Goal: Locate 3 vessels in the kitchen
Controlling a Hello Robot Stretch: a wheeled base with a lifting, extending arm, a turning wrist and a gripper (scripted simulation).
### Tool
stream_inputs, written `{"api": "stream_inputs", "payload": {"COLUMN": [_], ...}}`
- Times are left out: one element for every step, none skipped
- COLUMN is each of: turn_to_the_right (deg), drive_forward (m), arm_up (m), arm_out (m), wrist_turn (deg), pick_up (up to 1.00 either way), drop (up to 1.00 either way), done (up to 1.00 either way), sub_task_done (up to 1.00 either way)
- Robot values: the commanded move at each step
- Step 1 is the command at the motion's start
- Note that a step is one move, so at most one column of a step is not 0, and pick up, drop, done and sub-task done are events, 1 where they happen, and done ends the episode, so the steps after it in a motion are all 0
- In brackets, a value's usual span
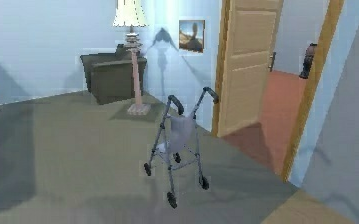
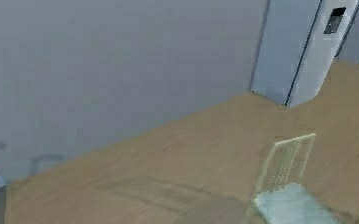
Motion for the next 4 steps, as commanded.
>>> {"api": "stream_inputs", "payload": {"turn_to_the_right": [0.0,-45.0,-45.0,-27.0], "drive_forward": [0.05,0.0,0.0,0.0], "arm_up": [0.0,0.0,0.0,0.0], "arm_out": [0.0,0.0,0.0,0.0], "wrist_turn": [0.0,0.0,0.0,0.0], "pick_up": [0.0,0.0,0.0,0.0], "drop": [0.0,0.0,0.0,0.0], "done": [0.0,0.0,0.0,0.0], "sub_task_done": [0.0,0.0,0.0,0.0]}}
